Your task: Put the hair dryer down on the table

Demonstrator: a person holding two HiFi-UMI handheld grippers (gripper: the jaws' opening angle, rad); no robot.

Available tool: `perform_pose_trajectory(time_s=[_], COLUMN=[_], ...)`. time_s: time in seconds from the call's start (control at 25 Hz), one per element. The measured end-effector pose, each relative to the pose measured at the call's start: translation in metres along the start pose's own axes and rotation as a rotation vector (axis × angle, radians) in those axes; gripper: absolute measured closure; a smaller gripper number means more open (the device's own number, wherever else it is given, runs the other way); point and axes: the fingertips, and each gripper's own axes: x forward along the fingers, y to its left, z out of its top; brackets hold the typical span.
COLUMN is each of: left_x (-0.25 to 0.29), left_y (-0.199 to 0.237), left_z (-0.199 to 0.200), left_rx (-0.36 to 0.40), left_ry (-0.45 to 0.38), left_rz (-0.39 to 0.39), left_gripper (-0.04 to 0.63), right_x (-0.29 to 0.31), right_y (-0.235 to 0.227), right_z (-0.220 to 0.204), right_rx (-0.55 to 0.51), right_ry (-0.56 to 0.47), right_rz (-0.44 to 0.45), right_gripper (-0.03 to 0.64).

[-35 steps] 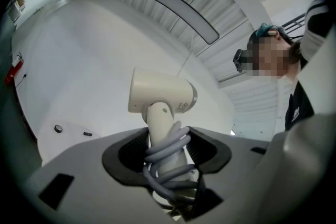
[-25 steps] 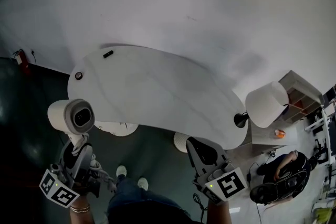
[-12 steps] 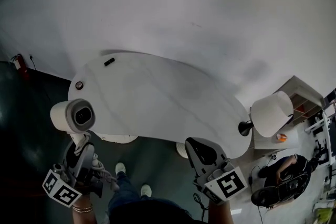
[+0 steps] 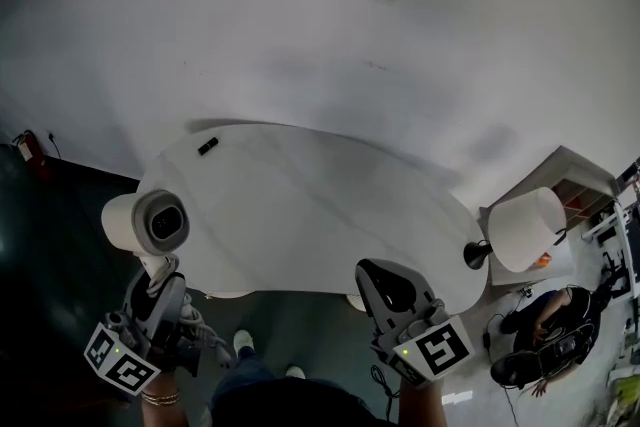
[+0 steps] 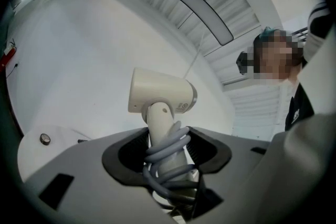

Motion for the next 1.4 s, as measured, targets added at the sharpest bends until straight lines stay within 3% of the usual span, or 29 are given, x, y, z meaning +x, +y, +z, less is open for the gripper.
perform_pose_trajectory(time_s=[0.32,1.04,1.4], left_x=[-0.004,-0.025,-0.027], left_y=[0.047,0.132,0.146], left_z=[0.030,0.073,0.064], left_rx=[0.041,0.006,-0.016], left_ry=[-0.009,0.013,0.009], left_rz=[0.025,0.066,0.089], left_gripper=[0.362,0.362,0.362], right_x=[0.049,0.144,0.158], right_y=[0.011,0.056,0.063], right_z=[0.005,-0.002,0.007], right_rx=[-0.001,0.082,0.088], right_ry=[-0.011,0.055,0.061], right_rz=[-0.009,0.015,0.019], right_gripper=[0.597,0.597,0.597])
